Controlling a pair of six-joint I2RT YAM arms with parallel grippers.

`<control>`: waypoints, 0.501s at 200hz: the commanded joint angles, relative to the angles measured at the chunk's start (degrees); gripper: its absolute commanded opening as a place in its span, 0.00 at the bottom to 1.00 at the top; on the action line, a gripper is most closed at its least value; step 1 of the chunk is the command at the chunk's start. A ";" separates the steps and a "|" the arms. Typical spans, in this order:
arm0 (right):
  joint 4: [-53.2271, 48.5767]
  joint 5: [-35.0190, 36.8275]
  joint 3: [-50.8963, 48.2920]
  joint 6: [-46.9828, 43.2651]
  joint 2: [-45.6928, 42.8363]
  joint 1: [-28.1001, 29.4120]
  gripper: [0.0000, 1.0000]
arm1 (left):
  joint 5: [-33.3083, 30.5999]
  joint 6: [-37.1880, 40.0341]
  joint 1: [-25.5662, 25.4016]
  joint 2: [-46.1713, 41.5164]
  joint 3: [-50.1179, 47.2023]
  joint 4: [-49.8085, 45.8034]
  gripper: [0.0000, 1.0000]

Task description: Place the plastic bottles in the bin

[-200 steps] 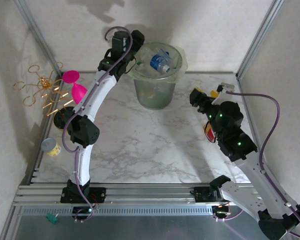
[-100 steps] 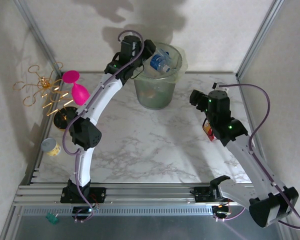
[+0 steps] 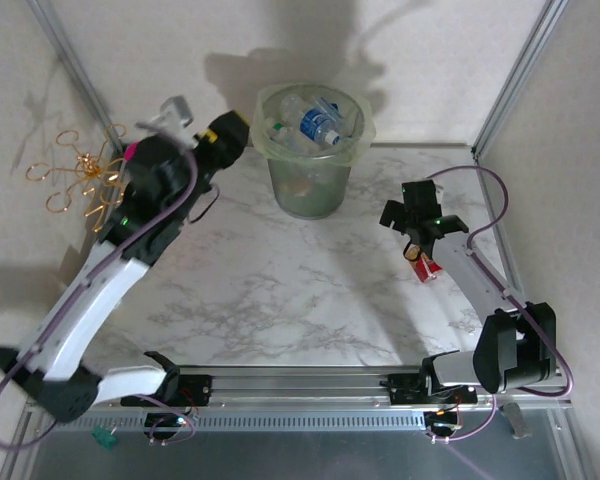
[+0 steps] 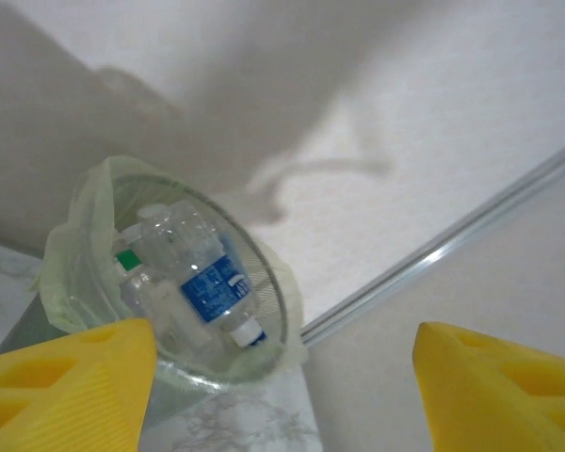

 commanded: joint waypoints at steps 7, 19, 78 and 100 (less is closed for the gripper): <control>3.61 -8.56 -2.25 -4.02 1.80 -5.04 0.99 | 7.33 2.46 -1.45 -9.26 -14.31 8.19 0.75; 3.58 -10.50 -2.63 -4.35 2.55 -7.84 0.98 | 8.62 4.18 -3.22 -11.85 -17.17 7.69 0.77; 6.86 -14.15 -7.01 -4.25 5.79 -13.57 0.99 | 21.90 4.78 -4.35 -18.10 -28.42 6.56 0.78; 7.21 -13.56 -8.58 -4.27 6.39 -14.07 0.98 | 23.92 4.62 -4.52 -20.14 -30.81 6.06 0.78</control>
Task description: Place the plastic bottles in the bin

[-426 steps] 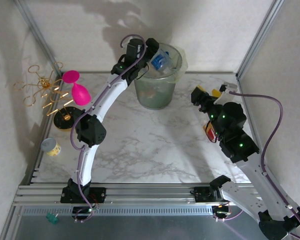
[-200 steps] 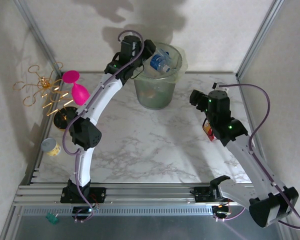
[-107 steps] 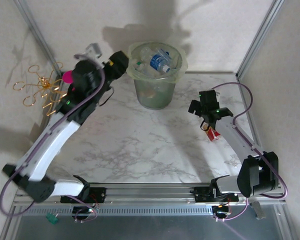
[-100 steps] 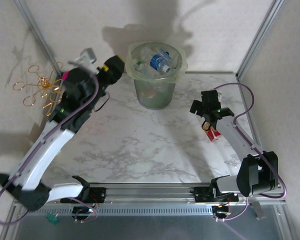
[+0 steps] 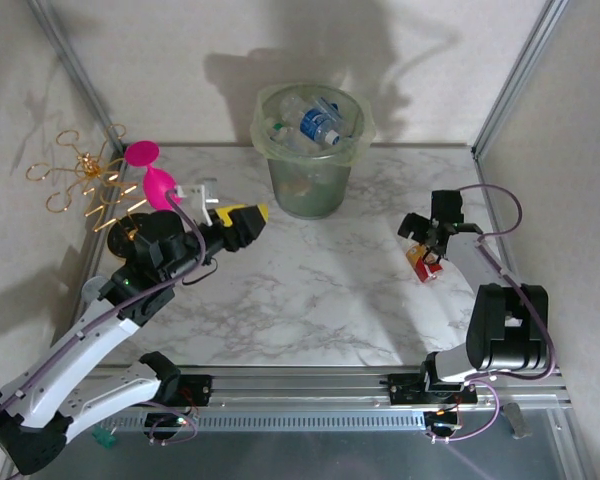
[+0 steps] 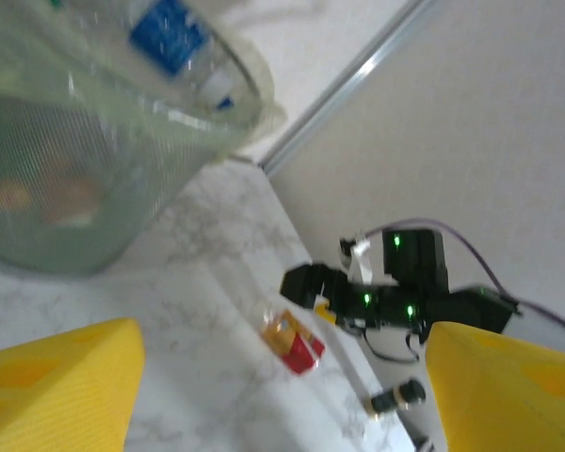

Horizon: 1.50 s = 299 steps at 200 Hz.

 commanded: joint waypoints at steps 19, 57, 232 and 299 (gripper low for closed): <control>1.77 -1.34 -3.34 -0.66 0.51 -0.76 0.99 | 4.04 1.83 -0.64 -4.04 -1.71 -0.61 0.77; 2.10 -1.60 -6.14 -1.07 -0.60 -0.67 0.99 | 2.28 1.32 -0.64 -5.38 -2.76 -1.03 0.76; 3.63 4.45 -4.12 6.76 7.82 1.09 0.79 | -2.71 3.30 -0.67 -7.48 0.27 -7.21 0.77; 5.82 3.86 -3.71 8.45 6.22 1.04 0.62 | -2.68 2.69 -0.66 -6.08 1.43 -7.45 0.77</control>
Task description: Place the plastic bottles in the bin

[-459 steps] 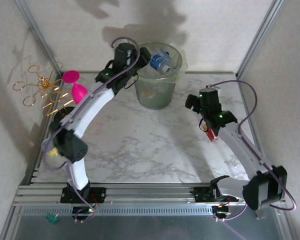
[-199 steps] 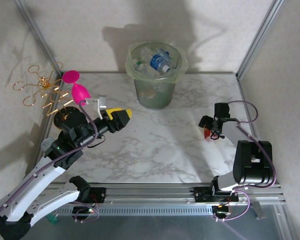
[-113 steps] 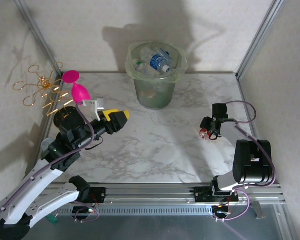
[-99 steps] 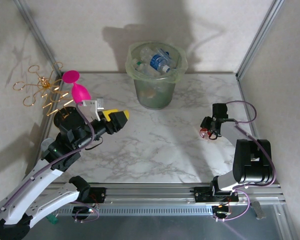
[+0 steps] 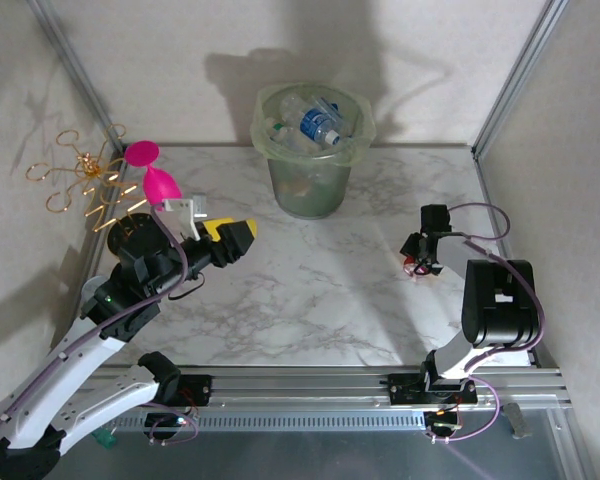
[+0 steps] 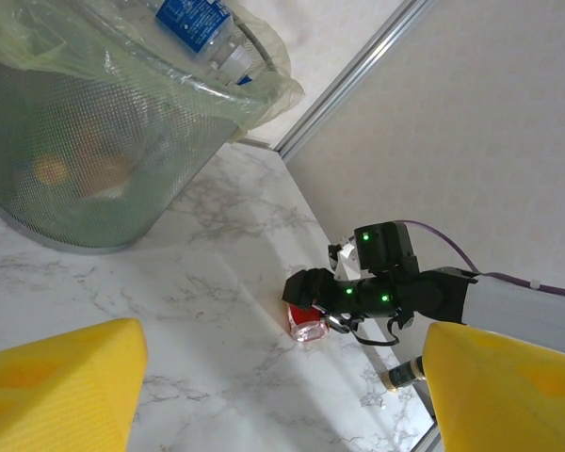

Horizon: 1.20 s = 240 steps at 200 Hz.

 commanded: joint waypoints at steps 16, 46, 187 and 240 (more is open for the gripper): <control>-0.33 1.87 1.70 -0.04 -1.26 0.22 0.74 | -0.43 0.43 -0.32 0.80 2.43 -0.10 0.76; -0.63 2.01 1.42 -1.28 -2.30 0.22 0.83 | -0.21 0.09 -0.29 1.34 2.92 0.50 0.76; 1.09 4.55 1.22 -0.02 -1.62 2.59 0.59 | 0.22 -1.05 -0.31 1.78 3.27 -0.16 0.76; -2.20 6.60 6.16 -1.11 -7.50 4.85 0.43 | -1.00 1.17 -0.30 3.14 7.20 -3.42 0.76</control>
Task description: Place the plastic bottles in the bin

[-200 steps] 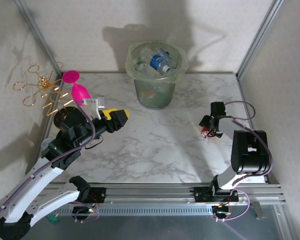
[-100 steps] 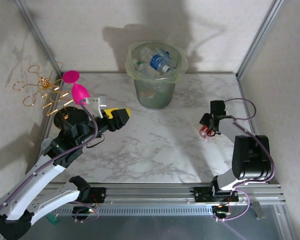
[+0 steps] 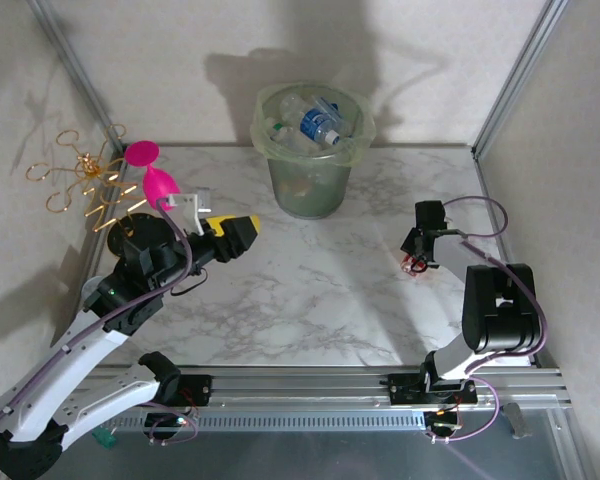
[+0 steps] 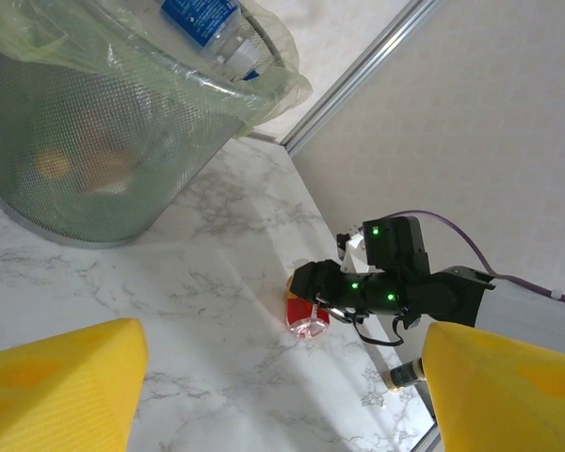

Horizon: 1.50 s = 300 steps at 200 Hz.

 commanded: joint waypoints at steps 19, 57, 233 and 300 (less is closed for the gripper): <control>-1.38 1.66 7.76 -2.39 -10.11 3.41 0.40 | -1.83 3.19 -0.35 1.40 6.56 -2.97 0.76; 2.65 -3.68 20.43 -11.00 -14.49 10.20 0.40 | -5.57 6.03 -0.31 3.64 10.75 -5.37 0.77; -0.80 15.68 84.31 -49.68 29.38 27.82 0.43 | -17.49 3.25 0.53 6.20 15.04 -10.62 0.77; 0.47 17.69 88.66 -52.98 35.59 25.38 0.43 | -16.77 3.90 1.31 7.89 14.68 -10.24 0.77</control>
